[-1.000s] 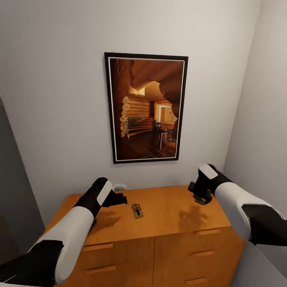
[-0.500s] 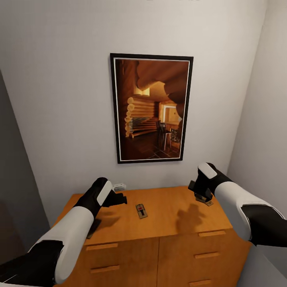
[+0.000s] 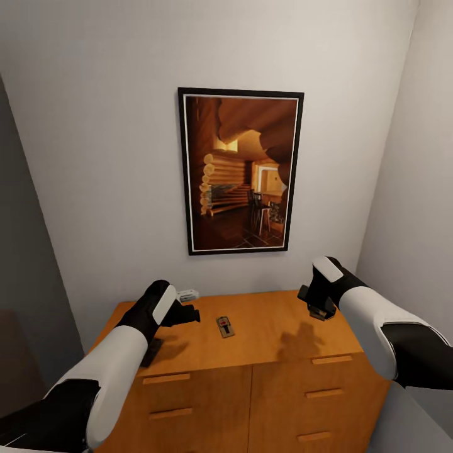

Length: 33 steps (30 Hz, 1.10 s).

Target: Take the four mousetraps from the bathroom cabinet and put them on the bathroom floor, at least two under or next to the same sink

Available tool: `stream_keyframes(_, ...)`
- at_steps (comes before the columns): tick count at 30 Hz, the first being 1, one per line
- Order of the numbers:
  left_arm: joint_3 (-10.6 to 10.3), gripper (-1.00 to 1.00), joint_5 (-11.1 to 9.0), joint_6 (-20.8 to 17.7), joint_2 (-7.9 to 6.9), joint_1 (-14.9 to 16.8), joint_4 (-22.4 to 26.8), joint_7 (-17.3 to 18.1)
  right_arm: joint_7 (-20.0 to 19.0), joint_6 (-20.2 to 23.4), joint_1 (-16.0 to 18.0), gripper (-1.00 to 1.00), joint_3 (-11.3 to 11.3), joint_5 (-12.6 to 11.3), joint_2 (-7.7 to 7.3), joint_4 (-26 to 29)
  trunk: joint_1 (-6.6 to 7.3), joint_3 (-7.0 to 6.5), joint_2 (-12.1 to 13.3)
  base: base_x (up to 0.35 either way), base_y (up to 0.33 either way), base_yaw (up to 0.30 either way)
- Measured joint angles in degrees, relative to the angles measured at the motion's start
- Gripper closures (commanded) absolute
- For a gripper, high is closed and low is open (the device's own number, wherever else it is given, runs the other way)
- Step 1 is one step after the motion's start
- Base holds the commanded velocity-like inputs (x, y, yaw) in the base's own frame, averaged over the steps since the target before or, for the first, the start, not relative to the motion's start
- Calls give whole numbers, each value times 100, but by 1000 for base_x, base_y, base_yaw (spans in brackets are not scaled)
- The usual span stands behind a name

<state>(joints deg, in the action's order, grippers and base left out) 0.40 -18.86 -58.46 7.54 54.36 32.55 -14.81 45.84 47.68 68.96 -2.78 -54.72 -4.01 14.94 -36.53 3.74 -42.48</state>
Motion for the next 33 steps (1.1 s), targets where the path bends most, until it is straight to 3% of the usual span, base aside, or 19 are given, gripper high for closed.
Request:
stream_keyframes(15,8,-100,18,-2,-84,0,-3,0,-1,36,0,100,-1,4,1,-1,0,-13,0,-22,0,141)
stream_keyframes(19,8,-100,198,-2,-113,0,-9,2,-13,207,0,100,0,4,0,0,0,-14,0,-2,0,59)
stream_keyframes(21,8,-100,429,-10,-169,0,-10,20,-27,372,0,100,2,3,-4,0,0,-14,0,-1,0,19)
stream_keyframes(24,10,-100,582,-21,-219,0,-9,46,-38,487,0,100,6,4,-8,0,0,-14,0,0,0,7)
stream_keyframes(33,7,-100,635,-41,-294,0,-10,75,-32,533,0,100,1,4,-3,2,0,-14,0,0,0,1)
